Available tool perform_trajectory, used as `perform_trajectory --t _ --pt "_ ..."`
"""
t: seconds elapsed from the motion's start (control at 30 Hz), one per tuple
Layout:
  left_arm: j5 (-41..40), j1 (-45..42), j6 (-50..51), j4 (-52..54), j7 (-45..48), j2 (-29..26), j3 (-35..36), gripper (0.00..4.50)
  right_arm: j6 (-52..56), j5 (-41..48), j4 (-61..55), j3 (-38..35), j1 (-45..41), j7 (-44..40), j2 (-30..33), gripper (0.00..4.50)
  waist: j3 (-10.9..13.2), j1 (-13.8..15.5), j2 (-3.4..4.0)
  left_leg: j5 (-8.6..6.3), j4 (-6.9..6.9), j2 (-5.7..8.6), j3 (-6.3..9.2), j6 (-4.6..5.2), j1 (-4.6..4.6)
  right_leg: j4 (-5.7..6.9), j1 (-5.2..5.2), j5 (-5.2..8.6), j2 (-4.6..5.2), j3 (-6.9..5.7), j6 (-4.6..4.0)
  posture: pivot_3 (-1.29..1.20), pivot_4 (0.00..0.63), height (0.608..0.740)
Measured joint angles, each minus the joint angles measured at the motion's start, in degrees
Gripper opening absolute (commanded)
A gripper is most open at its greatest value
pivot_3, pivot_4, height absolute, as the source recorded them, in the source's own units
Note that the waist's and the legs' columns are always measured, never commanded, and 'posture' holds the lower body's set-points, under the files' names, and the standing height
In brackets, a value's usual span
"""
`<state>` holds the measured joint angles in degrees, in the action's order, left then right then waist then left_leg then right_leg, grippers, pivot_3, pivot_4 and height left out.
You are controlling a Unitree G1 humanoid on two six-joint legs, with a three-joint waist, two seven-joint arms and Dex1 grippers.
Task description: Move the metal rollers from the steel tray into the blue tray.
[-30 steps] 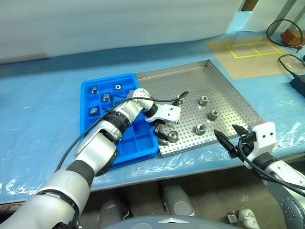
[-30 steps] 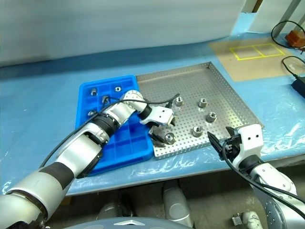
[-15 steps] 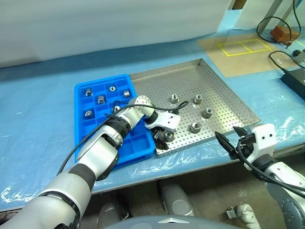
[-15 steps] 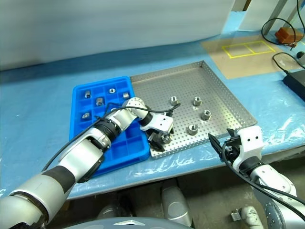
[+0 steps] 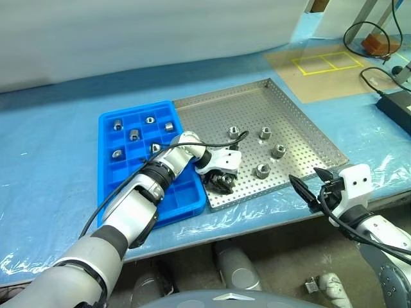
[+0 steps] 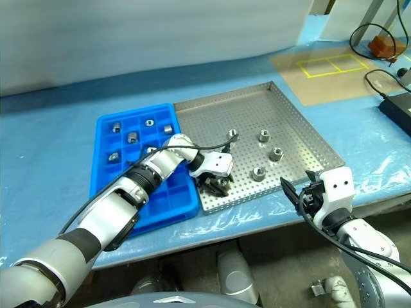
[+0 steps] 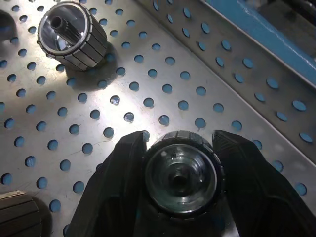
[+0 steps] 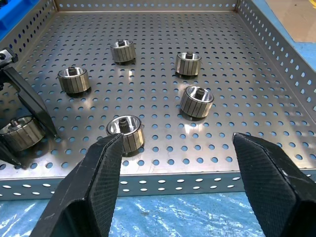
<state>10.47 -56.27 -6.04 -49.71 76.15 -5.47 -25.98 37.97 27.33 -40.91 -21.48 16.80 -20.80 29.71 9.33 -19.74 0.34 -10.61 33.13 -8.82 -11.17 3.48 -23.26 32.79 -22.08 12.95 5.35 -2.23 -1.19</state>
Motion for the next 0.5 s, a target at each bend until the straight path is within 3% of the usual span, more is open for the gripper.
perform_trajectory --t 0.27,0.5 --pt "-3.3 -0.1 4.6 4.7 -3.2 -2.6 4.7 1.73 0.1 0.0 2.4 0.6 -3.7 -1.8 2.1 3.61 0.1 0.3 0.06 0.03 0.0 0.03 0.03 0.06 -0.14 0.0 -0.09 -0.13 0.05 -0.08 -0.23 -0.61 0.15 0.74" --pt "-16.3 0.5 14.7 22.5 -1.4 -6.8 14.3 1.73 -0.2 -0.8 7.3 3.6 -9.7 -3.4 3.4 3.61 0.4 0.8 0.22 0.11 0.0 -0.03 0.08 0.21 -0.21 0.03 -0.12 -0.15 0.05 -0.24 -0.26 -0.54 0.15 0.74"
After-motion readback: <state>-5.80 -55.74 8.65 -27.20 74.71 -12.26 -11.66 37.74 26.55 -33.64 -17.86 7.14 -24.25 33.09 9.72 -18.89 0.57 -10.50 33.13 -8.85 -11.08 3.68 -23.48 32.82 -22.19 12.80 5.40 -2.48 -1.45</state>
